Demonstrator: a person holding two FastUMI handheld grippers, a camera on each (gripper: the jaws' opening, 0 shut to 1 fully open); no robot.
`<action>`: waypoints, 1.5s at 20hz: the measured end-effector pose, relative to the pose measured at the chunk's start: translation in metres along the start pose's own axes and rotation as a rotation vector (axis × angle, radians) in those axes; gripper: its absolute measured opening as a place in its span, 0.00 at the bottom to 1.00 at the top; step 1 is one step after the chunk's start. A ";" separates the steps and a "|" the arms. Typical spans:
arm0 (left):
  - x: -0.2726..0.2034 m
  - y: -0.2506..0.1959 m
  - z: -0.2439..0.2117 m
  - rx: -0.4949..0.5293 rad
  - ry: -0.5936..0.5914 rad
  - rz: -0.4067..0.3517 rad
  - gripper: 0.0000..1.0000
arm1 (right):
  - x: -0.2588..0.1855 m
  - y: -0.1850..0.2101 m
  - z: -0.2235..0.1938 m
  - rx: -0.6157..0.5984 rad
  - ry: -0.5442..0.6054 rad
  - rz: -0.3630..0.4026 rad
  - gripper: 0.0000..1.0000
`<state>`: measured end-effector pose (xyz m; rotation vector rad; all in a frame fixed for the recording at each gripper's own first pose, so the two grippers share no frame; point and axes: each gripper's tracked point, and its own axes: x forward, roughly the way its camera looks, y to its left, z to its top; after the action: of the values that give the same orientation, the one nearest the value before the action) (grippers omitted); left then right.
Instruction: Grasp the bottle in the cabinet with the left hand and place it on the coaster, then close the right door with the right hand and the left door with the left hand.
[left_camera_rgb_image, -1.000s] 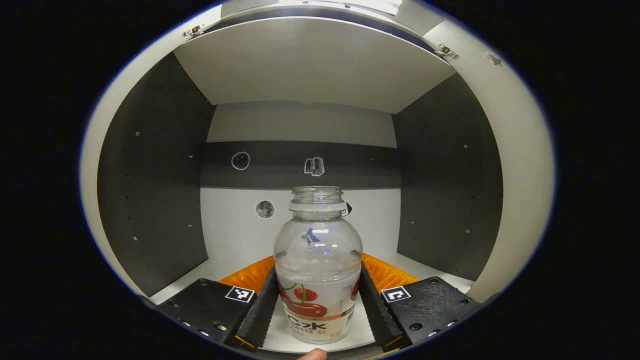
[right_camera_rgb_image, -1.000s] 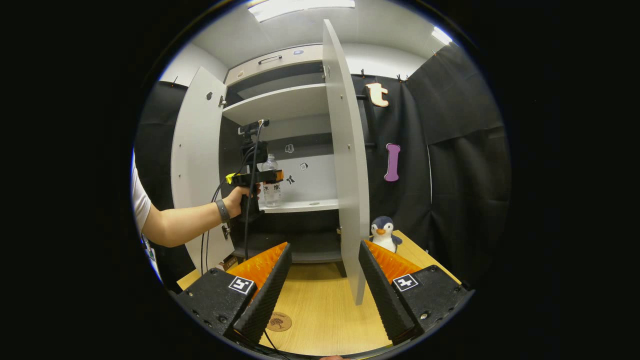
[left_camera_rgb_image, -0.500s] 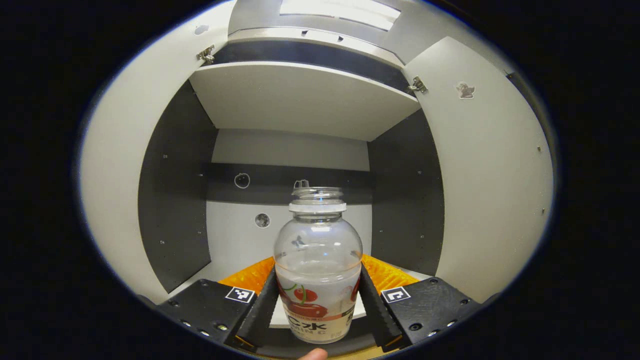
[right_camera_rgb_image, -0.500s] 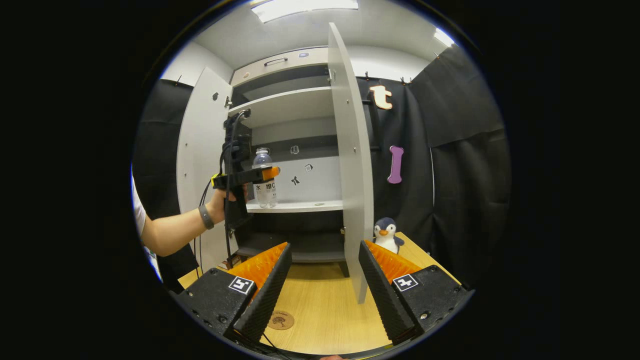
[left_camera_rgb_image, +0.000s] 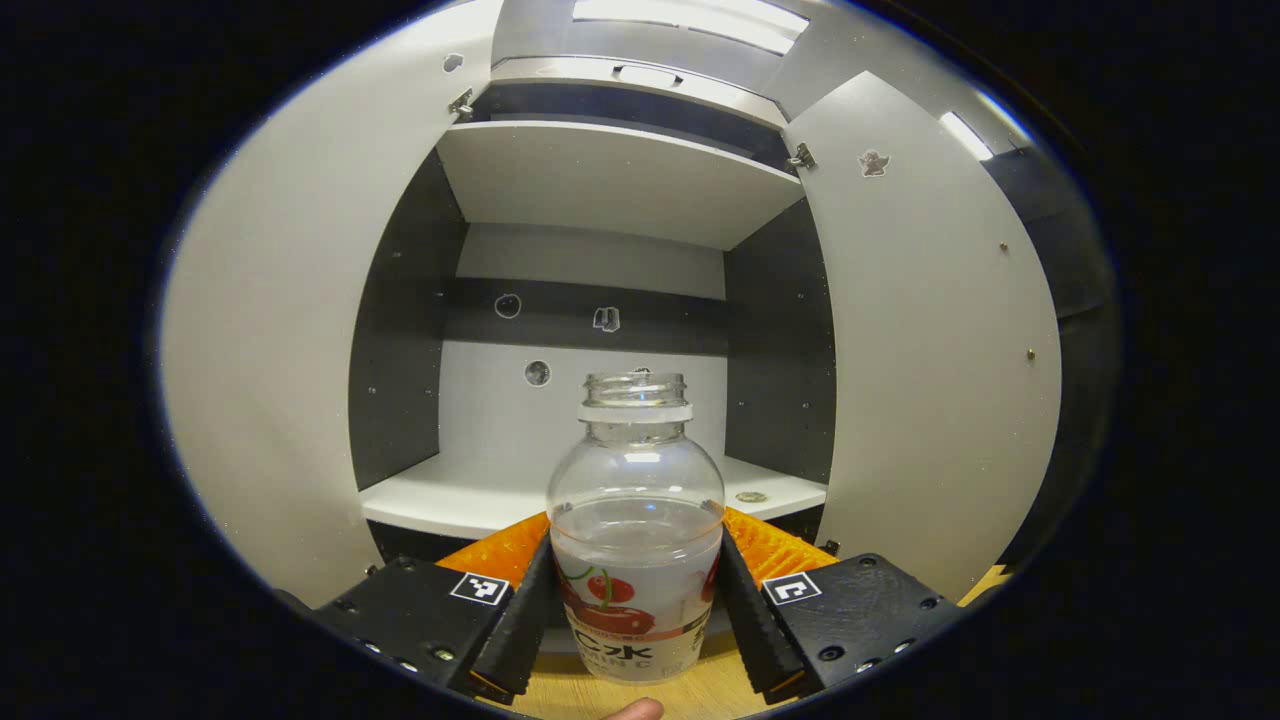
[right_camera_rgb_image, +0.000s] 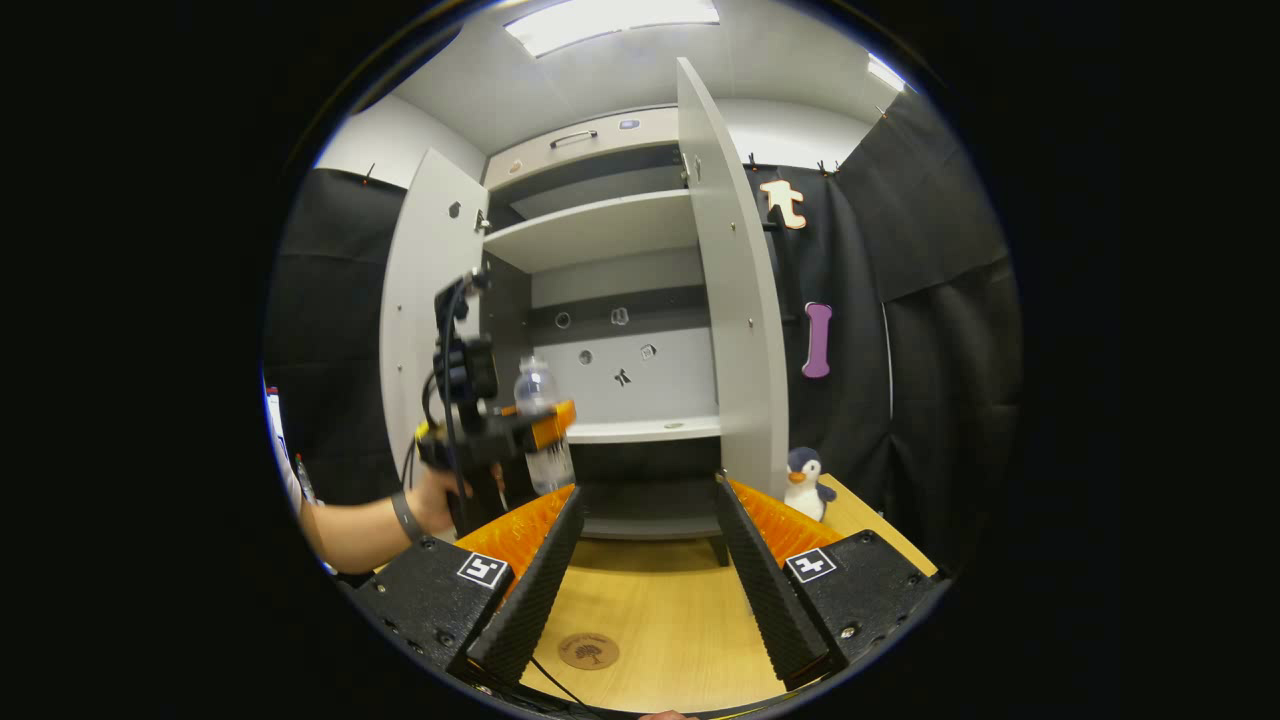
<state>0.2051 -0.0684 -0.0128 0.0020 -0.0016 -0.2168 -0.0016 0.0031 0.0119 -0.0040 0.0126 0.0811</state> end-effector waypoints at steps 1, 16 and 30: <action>-0.008 0.001 -0.013 0.010 0.006 0.014 0.77 | -0.002 0.003 0.003 0.014 -0.015 0.021 0.83; -0.099 -0.050 -0.190 0.017 0.188 0.093 0.77 | 0.002 -0.009 0.032 -0.129 0.034 0.018 0.83; -0.112 -0.067 -0.223 0.090 0.138 0.127 0.77 | 0.017 0.005 0.028 -0.135 0.090 0.068 0.83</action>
<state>0.0814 -0.1092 -0.2363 0.1060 0.1262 -0.0895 0.0158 0.0091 0.0399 -0.1422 0.0977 0.1496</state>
